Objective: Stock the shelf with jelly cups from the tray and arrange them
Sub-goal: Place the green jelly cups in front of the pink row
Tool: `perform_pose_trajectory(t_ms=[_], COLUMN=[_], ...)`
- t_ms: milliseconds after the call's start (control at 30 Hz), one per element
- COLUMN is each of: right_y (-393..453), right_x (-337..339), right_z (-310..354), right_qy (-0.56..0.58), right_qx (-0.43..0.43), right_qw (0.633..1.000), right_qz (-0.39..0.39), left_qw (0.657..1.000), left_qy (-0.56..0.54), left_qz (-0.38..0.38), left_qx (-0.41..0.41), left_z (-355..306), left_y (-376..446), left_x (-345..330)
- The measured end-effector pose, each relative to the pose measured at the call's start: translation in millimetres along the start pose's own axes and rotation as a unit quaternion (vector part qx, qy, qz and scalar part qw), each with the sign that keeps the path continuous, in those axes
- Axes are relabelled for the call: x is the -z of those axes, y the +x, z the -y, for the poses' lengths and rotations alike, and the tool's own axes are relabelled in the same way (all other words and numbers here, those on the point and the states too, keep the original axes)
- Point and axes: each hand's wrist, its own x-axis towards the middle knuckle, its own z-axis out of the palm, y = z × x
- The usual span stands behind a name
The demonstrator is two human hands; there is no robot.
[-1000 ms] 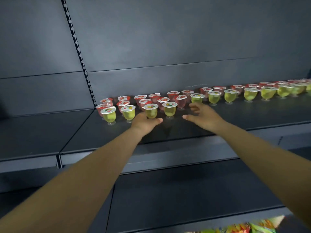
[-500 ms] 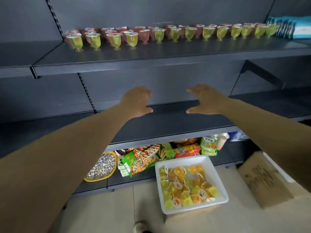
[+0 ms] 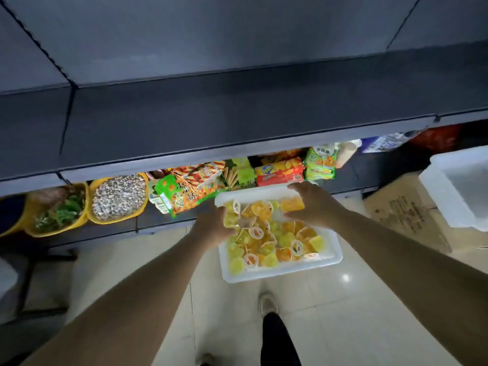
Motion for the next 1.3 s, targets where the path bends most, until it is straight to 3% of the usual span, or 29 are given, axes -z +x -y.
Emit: perform_pose_trajectory(t_ms=[100, 267, 500, 733, 1033, 1300], right_y=[38, 84, 119, 141, 158, 164], right_x=[-61, -166, -256, -287, -296, -290], right_z=[-40, -92, -116, -119, -125, -122], right_qy=[0.056, 0.108, 0.171, 0.144, -0.023, -0.099], right_qx=[-0.034, -0.069, -0.076, -0.03, 0.082, 0.132], right_qw=[0.996, 0.976, 0.952, 0.947, 0.947, 0.936], right_qz=[0.069, 0.178, 0.242, 0.285, 0.31, 0.31], left_qw=[0.996, 0.978, 0.92, 0.882, 0.874, 0.879], left_qy=[-0.049, -0.13, -0.276, -0.275, -0.286, -0.326], left_qz=[0.057, 0.086, 0.015, -0.027, -0.043, -0.035], left_qx=[0.056, 0.141, 0.276, 0.381, 0.391, 0.346], left_z=[14, 30, 25, 16, 23, 35], left_y=[39, 91, 125, 158, 184, 170], left_x=[-66, -153, -217, -233, -246, -243])
